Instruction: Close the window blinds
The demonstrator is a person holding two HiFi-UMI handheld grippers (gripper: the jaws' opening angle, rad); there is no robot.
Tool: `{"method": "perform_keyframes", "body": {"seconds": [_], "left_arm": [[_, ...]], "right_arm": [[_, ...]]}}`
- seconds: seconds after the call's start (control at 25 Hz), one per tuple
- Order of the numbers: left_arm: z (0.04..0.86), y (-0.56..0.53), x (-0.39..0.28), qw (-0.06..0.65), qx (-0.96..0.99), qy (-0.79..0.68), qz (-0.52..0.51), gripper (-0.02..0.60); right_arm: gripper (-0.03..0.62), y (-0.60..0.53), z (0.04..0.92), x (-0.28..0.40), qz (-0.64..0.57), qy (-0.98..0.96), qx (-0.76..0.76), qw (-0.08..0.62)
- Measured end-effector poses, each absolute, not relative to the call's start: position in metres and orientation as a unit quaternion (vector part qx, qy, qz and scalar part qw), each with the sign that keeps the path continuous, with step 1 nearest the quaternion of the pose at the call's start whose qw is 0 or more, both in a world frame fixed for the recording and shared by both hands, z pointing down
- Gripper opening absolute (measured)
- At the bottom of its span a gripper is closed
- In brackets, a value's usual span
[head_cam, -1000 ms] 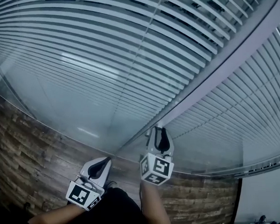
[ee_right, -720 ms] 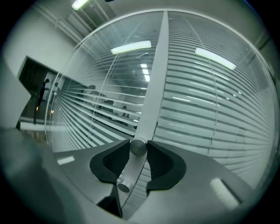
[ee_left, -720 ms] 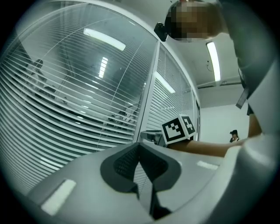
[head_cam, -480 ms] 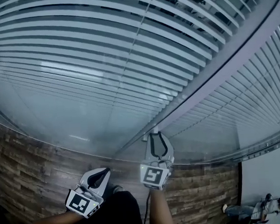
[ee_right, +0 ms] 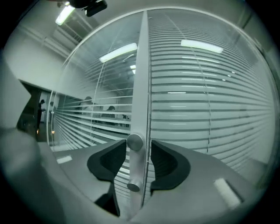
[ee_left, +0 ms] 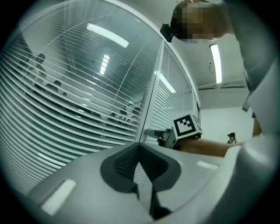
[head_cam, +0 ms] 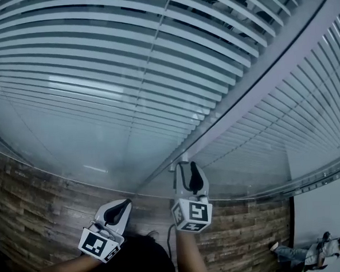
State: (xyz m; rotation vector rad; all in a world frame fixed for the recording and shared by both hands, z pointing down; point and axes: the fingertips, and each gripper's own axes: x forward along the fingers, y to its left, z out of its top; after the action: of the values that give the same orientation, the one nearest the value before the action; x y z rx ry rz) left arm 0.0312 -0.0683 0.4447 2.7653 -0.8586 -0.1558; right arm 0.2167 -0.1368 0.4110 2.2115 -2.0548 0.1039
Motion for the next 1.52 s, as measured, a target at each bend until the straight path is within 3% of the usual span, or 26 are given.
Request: {"method": "perform_keyframes", "body": {"seconds": [0.36, 0.44, 0.6, 0.84, 1.08, 1.32, 1.44, 1.52], "left_arm": [[0.444, -0.063, 0.038, 0.124, 0.949, -0.286, -0.049, -0.002], [0.444, -0.064, 0.037, 0.122, 0.949, -0.287, -0.049, -0.002], [0.447, -0.066, 0.03, 0.122, 0.948, -0.292, -0.046, -0.002], [0.436, -0.067, 0.029, 0.12, 0.948, -0.286, -0.068, -0.002], [0.438, -0.067, 0.027, 0.111, 0.945, -0.3, -0.065, -0.002], [0.435, -0.063, 0.027, 0.103, 0.945, -0.302, -0.069, -0.002], [0.431, -0.064, 0.027, 0.106, 0.943, -0.307, -0.069, -0.002], [0.432, -0.065, 0.027, 0.108, 0.943, -0.308, -0.068, -0.002]], "right_arm": [[0.16, -0.14, 0.401, 0.21, 0.064, -0.669, 0.741, -0.005], [0.129, -0.141, 0.4, 0.214, 0.07, -0.662, 0.746, -0.018], [0.124, -0.14, 0.4, 0.215, 0.068, -0.658, 0.75, -0.01], [0.127, -0.143, 0.397, 0.211, -0.001, -0.666, 0.741, 0.09], [0.13, -0.144, 0.401, 0.201, -0.089, -0.681, 0.684, 0.245], [0.129, -0.142, 0.406, 0.198, -0.169, -0.653, 0.647, 0.355], [0.132, -0.144, 0.401, 0.199, -0.172, -0.652, 0.643, 0.364], [0.135, -0.146, 0.401, 0.202, -0.147, -0.668, 0.652, 0.328]]}}
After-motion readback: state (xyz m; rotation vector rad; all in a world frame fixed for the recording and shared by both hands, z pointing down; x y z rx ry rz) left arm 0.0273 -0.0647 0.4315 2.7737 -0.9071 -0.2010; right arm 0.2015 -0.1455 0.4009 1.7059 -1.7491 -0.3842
